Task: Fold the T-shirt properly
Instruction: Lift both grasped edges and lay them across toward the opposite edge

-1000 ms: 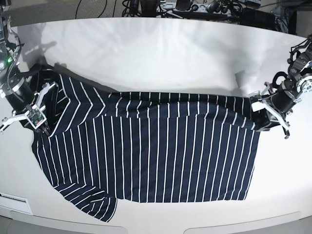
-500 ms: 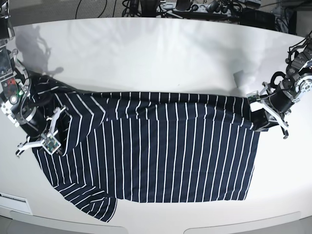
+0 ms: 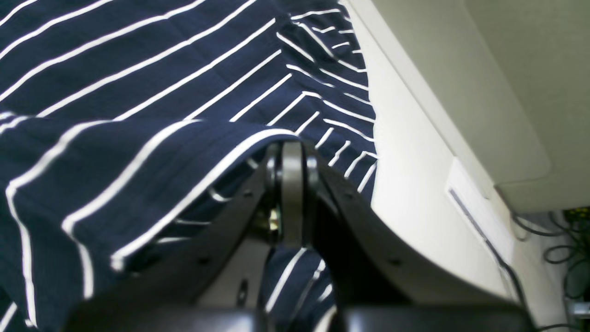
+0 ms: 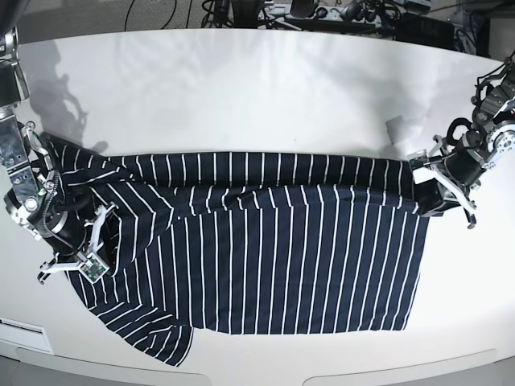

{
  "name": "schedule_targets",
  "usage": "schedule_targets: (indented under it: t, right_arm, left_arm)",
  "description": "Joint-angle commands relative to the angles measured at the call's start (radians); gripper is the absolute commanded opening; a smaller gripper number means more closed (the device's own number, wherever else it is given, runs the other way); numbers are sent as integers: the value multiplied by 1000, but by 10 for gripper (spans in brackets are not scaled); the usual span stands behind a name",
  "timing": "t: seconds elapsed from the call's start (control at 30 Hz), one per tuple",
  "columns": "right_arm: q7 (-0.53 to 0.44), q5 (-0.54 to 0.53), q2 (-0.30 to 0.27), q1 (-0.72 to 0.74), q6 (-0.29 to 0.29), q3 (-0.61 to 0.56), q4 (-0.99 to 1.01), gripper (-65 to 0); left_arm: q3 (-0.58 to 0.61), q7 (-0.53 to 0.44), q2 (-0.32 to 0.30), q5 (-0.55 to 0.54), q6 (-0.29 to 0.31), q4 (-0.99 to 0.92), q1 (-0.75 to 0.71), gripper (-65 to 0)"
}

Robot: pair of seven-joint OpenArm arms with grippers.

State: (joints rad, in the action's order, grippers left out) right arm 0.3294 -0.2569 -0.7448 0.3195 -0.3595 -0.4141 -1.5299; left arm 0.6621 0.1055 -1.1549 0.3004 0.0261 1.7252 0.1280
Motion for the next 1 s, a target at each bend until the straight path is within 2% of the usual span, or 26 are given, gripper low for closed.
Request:
schedule_targets:
  t: [0.0,0.13,0.23,0.3,0.43,0.53,0.77,0.87,0.9,0.93,0.97]
  right_arm:
    - [-19,3,-11,38,12,6,-6,-650]
    - [-19,16,3,46,34,-6,-5,-650]
    - [-19,70,13,46,128,-6,-5,-650]
    - [-19,79,13,46,156,-6,-5,-650]
    - [-19,79,14,46,156,-6,-5,-650]
    - [-19,79,14,46,192,-6,-5,-650]
    - [-19,78,14,46,190,-6,-5,-650]
    - [-26,79,15,47,164,-6,-5,-650]
    - [-32,98,18,51,193,-6,-5,-650]
    - [-31,119,23,59,237,-6,-5,-650]
    - [-26,132,29,74,288,-6,-5,-572]
  left_arm:
    - [-10,-4,-25,14,-23,2,17,-650]
    - [-10,-16,-25,58,-25,-27,19,-650]
    - [-10,-30,-25,58,-58,-54,20,-650]
    - [-10,-30,-25,58,-93,-61,20,-650]
    - [-10,-46,-23,58,-99,-61,23,-650]
    - [-10,-63,-13,58,-98,-61,39,-650]
    - [-10,-64,20,18,-83,-61,98,-650]
    - [-10,-64,28,-19,-60,-63,100,-650]
    - [-10,-63,31,-38,-64,-72,101,-650]
    - [-10,-63,38,-53,-96,-89,109,-650]
    - [-10,-61,45,-72,-163,-118,123,-567]
